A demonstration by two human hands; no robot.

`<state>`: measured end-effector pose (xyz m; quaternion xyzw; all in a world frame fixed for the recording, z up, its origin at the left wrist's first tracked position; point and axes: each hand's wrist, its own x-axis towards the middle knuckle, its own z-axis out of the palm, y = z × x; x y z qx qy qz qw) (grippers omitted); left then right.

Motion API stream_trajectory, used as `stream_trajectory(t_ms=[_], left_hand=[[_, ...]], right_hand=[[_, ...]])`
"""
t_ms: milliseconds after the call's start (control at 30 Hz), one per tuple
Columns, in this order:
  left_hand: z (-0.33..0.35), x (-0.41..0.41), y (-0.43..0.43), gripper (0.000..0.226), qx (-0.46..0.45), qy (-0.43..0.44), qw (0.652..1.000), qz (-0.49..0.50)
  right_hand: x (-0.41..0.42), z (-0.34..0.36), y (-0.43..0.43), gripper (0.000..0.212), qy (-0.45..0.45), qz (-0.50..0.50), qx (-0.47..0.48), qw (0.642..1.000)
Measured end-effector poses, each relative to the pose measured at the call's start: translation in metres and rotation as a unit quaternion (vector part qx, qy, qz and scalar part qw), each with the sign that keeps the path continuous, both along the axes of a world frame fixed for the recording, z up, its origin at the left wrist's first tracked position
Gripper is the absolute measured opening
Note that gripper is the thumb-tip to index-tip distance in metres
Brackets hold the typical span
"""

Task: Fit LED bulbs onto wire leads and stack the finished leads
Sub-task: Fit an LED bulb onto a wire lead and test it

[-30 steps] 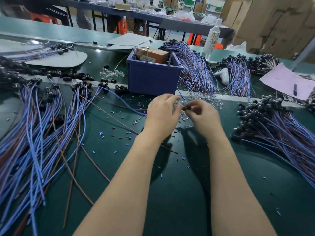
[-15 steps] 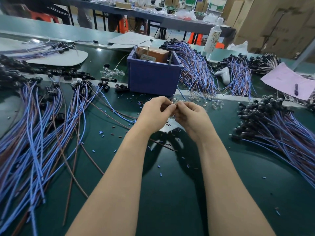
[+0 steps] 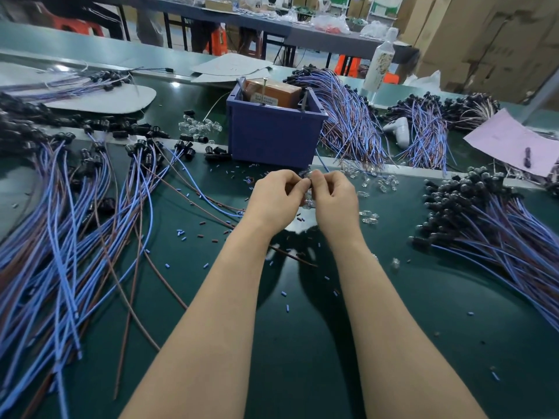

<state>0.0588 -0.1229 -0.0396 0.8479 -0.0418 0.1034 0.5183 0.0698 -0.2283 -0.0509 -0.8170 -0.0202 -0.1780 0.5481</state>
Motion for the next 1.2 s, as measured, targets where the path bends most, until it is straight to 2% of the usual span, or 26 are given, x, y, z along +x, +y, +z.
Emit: stream_trajectory(t_ms=[100, 133, 167, 200, 267, 333, 400, 500, 567, 667, 733, 900, 967, 1033, 1133, 1200], left_hand=[[0.002, -0.003, 0.005, 0.019, -0.053, 0.010, 0.997, -0.051], [0.002, -0.003, 0.006, 0.018, -0.057, 0.013, 0.997, -0.059], [0.002, -0.002, 0.007, 0.017, -0.052, 0.015, 0.997, -0.058], [0.001, -0.001, 0.007, 0.017, -0.040, 0.014, 0.998, -0.050], [0.001, 0.001, 0.006, 0.017, -0.002, 0.010, 1.000, -0.022], [0.002, 0.001, 0.002, 0.020, 0.030, 0.000, 1.000, 0.000], [0.004, 0.000, 0.000, 0.022, 0.031, -0.007, 0.999, -0.003], [0.007, -0.003, 0.005, 0.020, 0.003, 0.013, 0.998, -0.060], [0.007, -0.003, 0.013, 0.020, 0.009, 0.020, 0.997, -0.076], [0.003, 0.004, 0.020, 0.016, -0.059, -0.026, 0.998, 0.023], [0.001, 0.008, 0.018, 0.017, -0.102, -0.041, 0.990, 0.085], [-0.004, 0.010, 0.016, 0.011, -0.162, -0.020, 0.983, 0.085], [-0.003, 0.008, 0.016, 0.016, -0.133, -0.023, 0.987, 0.085], [-0.003, 0.007, 0.015, 0.020, -0.081, -0.032, 0.992, 0.095], [-0.003, 0.005, 0.014, 0.022, -0.011, -0.048, 0.992, 0.114], [-0.002, 0.004, 0.012, 0.021, 0.010, -0.048, 0.992, 0.116]], right_hand=[[0.001, 0.003, -0.002, 0.030, 0.068, 0.080, 0.204, 0.973], [0.001, 0.003, -0.002, 0.031, 0.074, 0.092, 0.222, 0.968], [0.000, 0.003, -0.002, 0.030, 0.063, 0.082, 0.178, 0.978], [-0.002, 0.003, -0.001, 0.029, 0.034, 0.055, 0.090, 0.994], [-0.003, 0.002, -0.001, 0.025, -0.045, -0.012, -0.059, 0.997], [-0.004, 0.003, 0.000, 0.023, -0.076, -0.031, -0.080, 0.993], [-0.002, 0.002, -0.001, 0.026, -0.038, -0.009, -0.034, 0.999], [0.003, 0.005, -0.011, 0.030, 0.039, 0.036, 0.131, 0.990], [0.008, 0.007, -0.030, 0.032, 0.041, -0.012, 0.184, 0.982], [0.010, 0.005, -0.047, 0.017, -0.003, -0.127, 0.051, 0.991], [0.009, 0.003, -0.046, 0.007, -0.011, -0.140, -0.045, 0.989], [0.009, -0.003, -0.047, 0.015, 0.077, -0.152, -0.223, 0.960], [0.007, -0.001, -0.044, 0.019, 0.078, -0.152, -0.253, 0.952], [0.006, -0.001, -0.036, 0.021, 0.060, -0.102, -0.273, 0.955], [0.005, -0.003, -0.021, 0.024, 0.066, -0.024, -0.335, 0.940], [0.005, -0.004, -0.019, 0.025, 0.077, -0.016, -0.341, 0.937]])
